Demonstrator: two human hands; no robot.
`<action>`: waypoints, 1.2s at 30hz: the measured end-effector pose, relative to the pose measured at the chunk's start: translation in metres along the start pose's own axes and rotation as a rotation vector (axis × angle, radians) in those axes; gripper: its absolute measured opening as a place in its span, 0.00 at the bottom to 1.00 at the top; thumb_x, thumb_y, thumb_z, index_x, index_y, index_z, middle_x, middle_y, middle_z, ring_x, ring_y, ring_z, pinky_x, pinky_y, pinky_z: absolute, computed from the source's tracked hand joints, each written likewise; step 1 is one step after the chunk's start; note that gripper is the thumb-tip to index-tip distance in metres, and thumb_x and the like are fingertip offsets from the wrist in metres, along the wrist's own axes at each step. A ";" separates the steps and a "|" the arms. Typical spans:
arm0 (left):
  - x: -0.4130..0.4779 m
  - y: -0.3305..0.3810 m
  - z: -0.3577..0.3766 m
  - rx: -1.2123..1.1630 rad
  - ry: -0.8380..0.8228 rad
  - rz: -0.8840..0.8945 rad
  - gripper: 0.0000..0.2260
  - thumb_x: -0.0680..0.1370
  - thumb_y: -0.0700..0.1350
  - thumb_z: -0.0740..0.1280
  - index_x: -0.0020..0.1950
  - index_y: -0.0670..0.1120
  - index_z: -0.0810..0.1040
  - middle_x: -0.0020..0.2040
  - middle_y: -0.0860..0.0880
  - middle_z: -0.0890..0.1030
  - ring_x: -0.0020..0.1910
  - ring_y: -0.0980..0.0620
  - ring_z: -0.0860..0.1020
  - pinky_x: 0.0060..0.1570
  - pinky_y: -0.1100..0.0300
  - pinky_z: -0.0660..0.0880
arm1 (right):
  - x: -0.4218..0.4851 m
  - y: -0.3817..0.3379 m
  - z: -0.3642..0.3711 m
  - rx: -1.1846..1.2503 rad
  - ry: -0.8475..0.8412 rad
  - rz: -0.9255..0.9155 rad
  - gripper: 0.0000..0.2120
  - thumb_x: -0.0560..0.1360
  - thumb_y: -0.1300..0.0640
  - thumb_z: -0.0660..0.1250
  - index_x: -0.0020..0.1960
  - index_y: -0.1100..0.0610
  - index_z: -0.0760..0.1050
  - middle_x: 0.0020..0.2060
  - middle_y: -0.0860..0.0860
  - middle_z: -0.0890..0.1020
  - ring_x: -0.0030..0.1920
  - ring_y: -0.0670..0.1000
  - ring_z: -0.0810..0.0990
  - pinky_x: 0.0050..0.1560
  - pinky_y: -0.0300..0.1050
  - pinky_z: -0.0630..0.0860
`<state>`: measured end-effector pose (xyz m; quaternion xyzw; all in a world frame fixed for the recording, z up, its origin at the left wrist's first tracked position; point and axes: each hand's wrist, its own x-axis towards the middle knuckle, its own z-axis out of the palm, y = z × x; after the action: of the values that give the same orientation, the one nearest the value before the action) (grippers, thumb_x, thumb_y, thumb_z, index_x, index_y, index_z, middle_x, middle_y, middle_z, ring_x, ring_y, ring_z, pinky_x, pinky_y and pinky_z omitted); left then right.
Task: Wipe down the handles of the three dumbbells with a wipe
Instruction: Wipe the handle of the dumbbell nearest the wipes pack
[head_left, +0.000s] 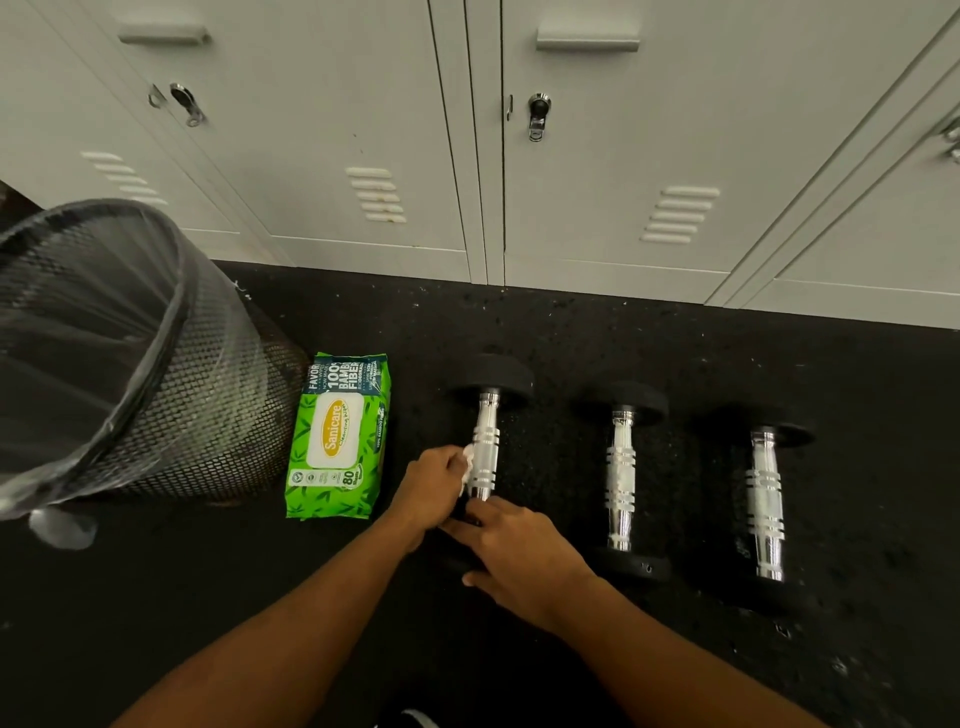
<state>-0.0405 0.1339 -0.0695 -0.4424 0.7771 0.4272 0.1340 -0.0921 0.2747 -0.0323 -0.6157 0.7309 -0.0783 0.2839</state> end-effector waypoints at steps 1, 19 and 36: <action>-0.003 -0.003 0.000 0.003 -0.010 0.014 0.11 0.82 0.45 0.59 0.47 0.45 0.80 0.46 0.42 0.83 0.48 0.42 0.80 0.39 0.56 0.69 | 0.000 0.000 -0.001 0.006 -0.002 0.004 0.31 0.76 0.50 0.67 0.76 0.49 0.59 0.68 0.53 0.68 0.65 0.54 0.68 0.60 0.52 0.73; 0.007 0.041 -0.029 0.709 0.356 1.145 0.16 0.74 0.40 0.68 0.62 0.45 0.78 0.57 0.48 0.81 0.57 0.48 0.77 0.56 0.54 0.73 | -0.005 0.006 0.005 0.146 0.004 0.103 0.33 0.75 0.50 0.69 0.76 0.44 0.59 0.68 0.51 0.68 0.68 0.52 0.65 0.65 0.51 0.69; 0.038 0.061 -0.026 1.531 -0.112 1.194 0.17 0.81 0.49 0.55 0.64 0.44 0.75 0.61 0.45 0.78 0.63 0.46 0.72 0.65 0.50 0.66 | -0.002 -0.001 0.005 0.120 -0.013 0.125 0.33 0.76 0.52 0.68 0.76 0.45 0.57 0.70 0.51 0.65 0.69 0.53 0.64 0.64 0.52 0.70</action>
<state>-0.1066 0.1068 -0.0425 0.2522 0.9337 -0.1758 0.1834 -0.0879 0.2779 -0.0353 -0.5511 0.7601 -0.1000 0.3296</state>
